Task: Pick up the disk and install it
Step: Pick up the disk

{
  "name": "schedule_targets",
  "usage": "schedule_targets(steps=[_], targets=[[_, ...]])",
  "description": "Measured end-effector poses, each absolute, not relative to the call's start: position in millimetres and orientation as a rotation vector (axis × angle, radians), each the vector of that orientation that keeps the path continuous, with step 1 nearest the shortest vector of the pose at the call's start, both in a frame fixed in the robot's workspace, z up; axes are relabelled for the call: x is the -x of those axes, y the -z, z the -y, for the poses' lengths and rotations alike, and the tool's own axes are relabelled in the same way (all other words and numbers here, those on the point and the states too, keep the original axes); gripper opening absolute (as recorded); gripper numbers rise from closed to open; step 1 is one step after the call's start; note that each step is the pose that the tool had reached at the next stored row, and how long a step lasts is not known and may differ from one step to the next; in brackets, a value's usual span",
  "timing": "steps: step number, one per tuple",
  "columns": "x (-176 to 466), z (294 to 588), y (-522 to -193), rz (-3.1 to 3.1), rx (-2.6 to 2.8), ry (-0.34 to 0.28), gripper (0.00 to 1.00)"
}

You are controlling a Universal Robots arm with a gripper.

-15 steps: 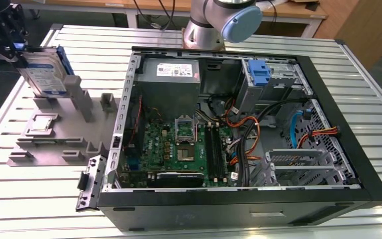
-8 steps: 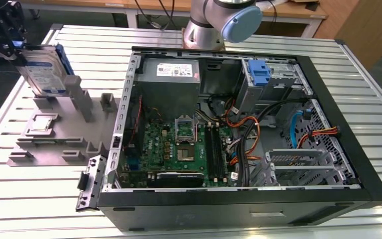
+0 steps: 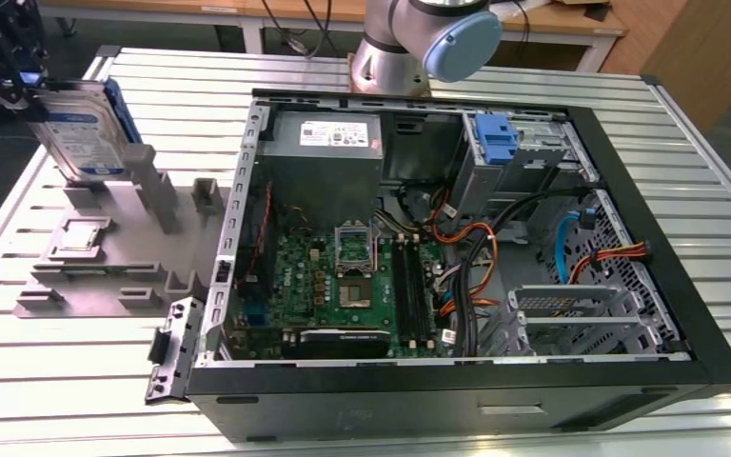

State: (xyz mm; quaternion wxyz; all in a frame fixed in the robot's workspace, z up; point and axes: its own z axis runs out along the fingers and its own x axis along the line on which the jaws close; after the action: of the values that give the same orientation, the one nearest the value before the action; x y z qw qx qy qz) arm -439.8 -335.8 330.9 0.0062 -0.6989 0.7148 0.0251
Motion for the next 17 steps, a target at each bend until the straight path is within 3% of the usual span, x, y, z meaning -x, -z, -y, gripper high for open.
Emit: schedule_targets(steps=[17], targets=[[439.8,335.8,-339.0,-2.237,2.187,-0.079,0.37]])
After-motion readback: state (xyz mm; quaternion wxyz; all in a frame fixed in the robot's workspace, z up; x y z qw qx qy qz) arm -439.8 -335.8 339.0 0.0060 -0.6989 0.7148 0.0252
